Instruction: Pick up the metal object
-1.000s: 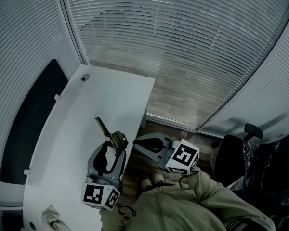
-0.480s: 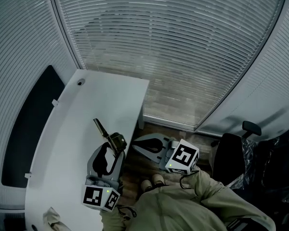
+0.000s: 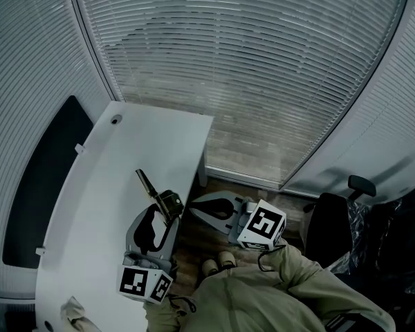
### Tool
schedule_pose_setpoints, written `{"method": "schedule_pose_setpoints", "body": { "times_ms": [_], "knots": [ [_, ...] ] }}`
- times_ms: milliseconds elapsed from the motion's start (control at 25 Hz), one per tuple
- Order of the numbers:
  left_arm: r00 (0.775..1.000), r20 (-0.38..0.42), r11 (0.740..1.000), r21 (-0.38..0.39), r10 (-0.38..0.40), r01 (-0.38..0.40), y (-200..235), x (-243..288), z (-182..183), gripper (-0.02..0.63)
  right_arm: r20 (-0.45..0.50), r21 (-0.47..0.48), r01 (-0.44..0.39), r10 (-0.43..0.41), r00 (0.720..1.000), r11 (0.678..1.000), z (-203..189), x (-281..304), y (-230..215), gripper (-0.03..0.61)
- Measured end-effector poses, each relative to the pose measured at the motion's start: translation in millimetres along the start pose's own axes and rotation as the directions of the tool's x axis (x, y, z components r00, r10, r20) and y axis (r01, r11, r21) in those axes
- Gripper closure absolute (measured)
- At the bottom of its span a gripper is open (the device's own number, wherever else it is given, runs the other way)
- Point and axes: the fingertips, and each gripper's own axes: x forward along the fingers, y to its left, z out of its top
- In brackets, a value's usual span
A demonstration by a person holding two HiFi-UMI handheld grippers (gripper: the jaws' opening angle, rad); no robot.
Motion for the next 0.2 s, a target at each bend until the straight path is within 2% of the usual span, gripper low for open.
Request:
{"method": "schedule_pose_setpoints", "body": {
  "times_ms": [200],
  "knots": [
    [1.000, 0.006, 1.000, 0.001, -0.009, 0.009, -8.3, 5.9, 1.4, 0.370, 0.002, -0.011, 0.003, -0.002, 1.000, 1.000, 6.2, -8.9, -3.8, 0.575]
  ]
}}
